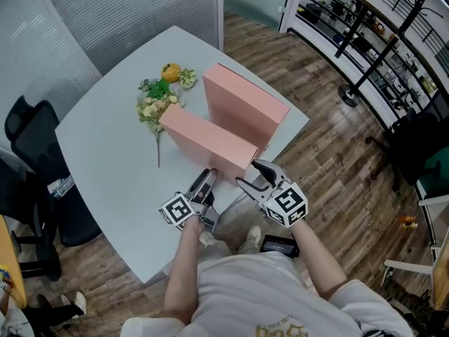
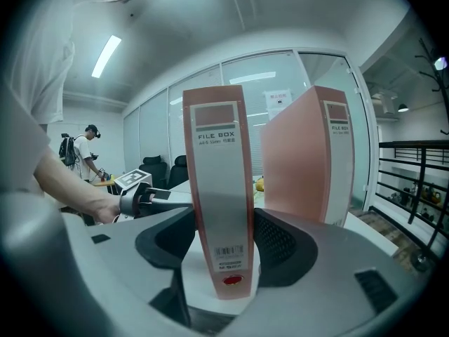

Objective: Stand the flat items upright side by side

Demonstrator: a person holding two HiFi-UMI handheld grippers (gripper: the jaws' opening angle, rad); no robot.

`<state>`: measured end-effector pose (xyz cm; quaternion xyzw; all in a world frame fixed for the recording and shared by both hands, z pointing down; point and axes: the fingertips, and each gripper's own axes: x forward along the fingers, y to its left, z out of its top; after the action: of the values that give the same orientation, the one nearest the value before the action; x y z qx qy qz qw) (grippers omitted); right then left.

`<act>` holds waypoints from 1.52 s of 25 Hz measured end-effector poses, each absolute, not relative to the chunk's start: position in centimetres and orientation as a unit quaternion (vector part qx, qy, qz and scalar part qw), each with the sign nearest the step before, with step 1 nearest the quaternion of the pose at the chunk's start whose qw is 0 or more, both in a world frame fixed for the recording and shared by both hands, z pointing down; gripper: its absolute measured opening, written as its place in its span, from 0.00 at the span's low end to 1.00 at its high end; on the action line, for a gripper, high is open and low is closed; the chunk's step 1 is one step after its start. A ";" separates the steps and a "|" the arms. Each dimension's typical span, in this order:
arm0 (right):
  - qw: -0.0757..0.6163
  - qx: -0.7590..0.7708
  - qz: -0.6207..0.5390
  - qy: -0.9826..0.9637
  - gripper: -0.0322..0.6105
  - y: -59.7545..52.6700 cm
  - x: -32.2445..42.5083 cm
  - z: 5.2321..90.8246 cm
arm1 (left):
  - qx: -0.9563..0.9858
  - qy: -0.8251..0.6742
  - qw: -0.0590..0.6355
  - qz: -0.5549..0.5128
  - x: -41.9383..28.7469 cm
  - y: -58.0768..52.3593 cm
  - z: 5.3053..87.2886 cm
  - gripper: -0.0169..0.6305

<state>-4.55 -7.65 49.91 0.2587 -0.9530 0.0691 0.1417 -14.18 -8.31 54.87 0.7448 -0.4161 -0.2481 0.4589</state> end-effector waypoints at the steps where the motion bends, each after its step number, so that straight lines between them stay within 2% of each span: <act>1: 0.143 0.259 0.068 -0.953 0.48 -7.6 -4.5 49.9 | 0.745 -0.414 0.461 -0.246 -14.0 -8.3 54.9 0.44; 38: 0.160 0.301 0.058 -0.938 0.47 -11.3 -2.2 49.7 | 0.752 -0.363 0.491 -0.247 -10.8 -13.0 55.0 0.44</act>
<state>-2.18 -11.32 49.73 0.3010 -0.9383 0.0578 0.1600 -10.81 -13.01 55.02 0.7522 -0.3632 -0.2470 0.4912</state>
